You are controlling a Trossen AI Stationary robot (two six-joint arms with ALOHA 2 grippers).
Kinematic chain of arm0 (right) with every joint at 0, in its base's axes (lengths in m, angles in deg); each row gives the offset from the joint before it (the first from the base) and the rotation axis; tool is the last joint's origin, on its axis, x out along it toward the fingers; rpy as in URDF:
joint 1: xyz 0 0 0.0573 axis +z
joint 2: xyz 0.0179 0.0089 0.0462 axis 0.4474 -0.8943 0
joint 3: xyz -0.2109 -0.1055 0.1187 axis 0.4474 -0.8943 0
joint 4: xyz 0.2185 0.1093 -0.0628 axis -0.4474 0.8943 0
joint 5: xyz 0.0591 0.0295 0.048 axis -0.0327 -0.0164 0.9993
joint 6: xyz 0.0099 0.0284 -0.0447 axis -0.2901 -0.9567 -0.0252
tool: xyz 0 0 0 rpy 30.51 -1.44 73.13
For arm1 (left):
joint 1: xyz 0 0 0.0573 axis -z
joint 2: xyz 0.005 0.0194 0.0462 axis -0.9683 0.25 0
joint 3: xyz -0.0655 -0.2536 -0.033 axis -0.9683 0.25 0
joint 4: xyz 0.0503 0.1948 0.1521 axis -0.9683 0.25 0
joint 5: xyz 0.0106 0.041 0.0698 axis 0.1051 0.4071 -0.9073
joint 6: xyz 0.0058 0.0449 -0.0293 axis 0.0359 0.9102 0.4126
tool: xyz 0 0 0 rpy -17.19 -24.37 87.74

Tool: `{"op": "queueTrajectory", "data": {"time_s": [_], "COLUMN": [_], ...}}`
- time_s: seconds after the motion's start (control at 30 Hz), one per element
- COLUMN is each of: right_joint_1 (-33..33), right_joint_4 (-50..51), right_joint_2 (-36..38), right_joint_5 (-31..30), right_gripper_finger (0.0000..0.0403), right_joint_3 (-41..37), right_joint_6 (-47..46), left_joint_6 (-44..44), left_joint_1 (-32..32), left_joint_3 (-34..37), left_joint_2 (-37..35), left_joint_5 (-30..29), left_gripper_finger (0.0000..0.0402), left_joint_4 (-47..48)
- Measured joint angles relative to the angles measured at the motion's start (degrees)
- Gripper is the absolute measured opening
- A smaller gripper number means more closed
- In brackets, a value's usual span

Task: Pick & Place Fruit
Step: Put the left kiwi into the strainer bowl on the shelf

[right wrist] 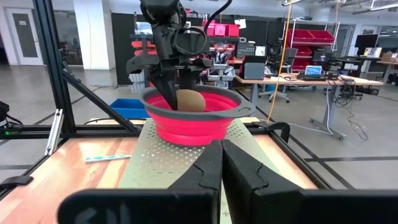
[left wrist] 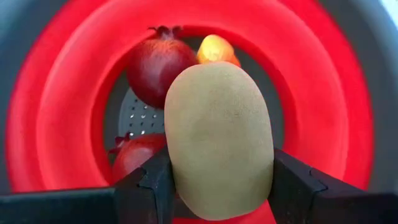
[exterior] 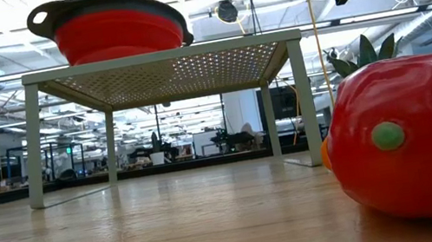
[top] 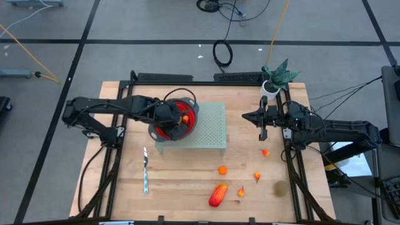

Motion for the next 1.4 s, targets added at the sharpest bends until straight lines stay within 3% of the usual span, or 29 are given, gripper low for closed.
{"op": "queueTrajectory", "data": {"time_s": [0.43,0.87,1.1,1.4], "right_joint_1": [0.00,0.00,0.00,0.00], "right_joint_4": [-0.02,0.39,0.42,0.44], "right_joint_2": [0.02,0.00,0.00,0.00], "right_joint_5": [0.00,0.00,0.02,0.02], "right_gripper_finger": [0.0000,0.0000,0.0000,0.0000], "right_joint_3": [0.00,0.02,0.02,0.02], "right_joint_6": [0.26,0.26,0.26,0.26], "left_joint_6": [-1.20,-0.66,0.10,-5.69], "left_joint_1": [0.00,0.00,-0.36,-1.64], "left_joint_3": [0.02,0.04,0.04,0.00], "left_joint_2": [1.85,3.19,2.64,-2.24], "left_joint_5": [0.41,1.67,6.05,8.93], "left_gripper_finger": [0.0190,0.0266,0.0309,0.0309], "left_joint_4": [-0.78,-0.77,-0.72,-1.22]}}
